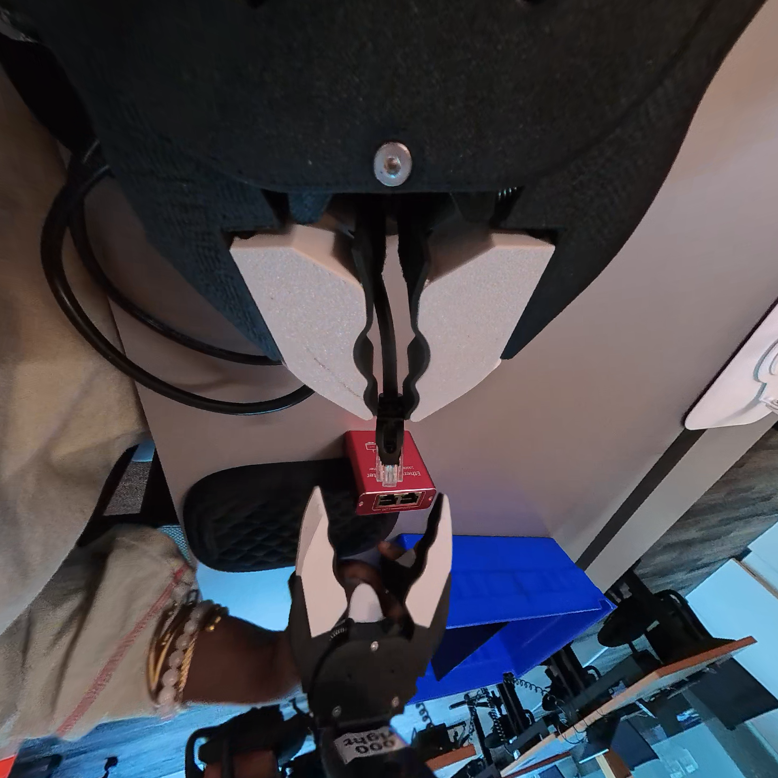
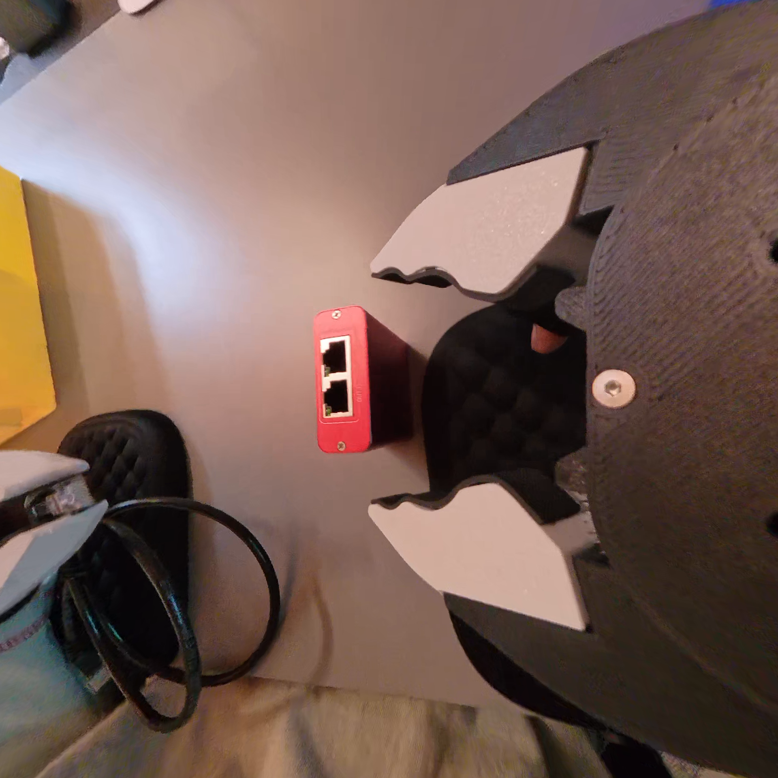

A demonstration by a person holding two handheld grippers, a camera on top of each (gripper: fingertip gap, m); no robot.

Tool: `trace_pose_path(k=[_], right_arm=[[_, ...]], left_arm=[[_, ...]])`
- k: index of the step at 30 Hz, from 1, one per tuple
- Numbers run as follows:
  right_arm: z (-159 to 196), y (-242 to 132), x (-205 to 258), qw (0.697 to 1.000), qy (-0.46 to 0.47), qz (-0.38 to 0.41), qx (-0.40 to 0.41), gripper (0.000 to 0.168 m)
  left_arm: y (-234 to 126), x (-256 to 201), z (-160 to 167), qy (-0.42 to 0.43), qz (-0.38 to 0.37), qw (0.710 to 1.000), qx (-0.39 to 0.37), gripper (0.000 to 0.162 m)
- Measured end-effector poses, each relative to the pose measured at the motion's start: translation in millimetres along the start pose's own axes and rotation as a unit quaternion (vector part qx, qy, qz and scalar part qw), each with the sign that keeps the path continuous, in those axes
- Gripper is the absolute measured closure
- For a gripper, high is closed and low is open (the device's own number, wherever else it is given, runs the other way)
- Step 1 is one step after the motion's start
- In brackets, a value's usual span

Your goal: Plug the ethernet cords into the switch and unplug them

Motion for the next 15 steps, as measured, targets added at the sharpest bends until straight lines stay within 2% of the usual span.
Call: trace_pose_path(k=[6, 9, 12, 15], right_arm=[[-3.4, 12.3, -10.4, 0.995, -0.067, -0.067, -0.024, 0.064], [-4.3, 14.5, -12.0, 0.994, -0.072, -0.081, -0.027, 0.073], [-7.5, 12.8, -11.6, 0.993, -0.07, -0.079, -0.046, 0.099], [-8.3, 11.4, -8.7, 0.996, -0.054, -0.061, -0.042, 0.099]], left_arm=[[-1.5, -0.5, -1.2, 0.005, -0.001, 1.0, -0.001, 0.151], [-1.0, -0.9, -1.8, 0.008, 0.0, 1.0, -0.002, 0.151], [-0.4, -1.0, -1.3, 0.007, -0.001, 1.0, -0.003, 0.151], [-0.7, -1.3, -0.3, 0.007, -0.004, 1.0, 0.0, 0.151]])
Point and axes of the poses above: each gripper's, where its closed fingertips meet, y out along the fingers, z out of its underside, x = y × z across the jaws, the point moved 7 cm from there along -y, back along the fingers, and after that the axes turned 1 degree about y, right-handed, at the moved point
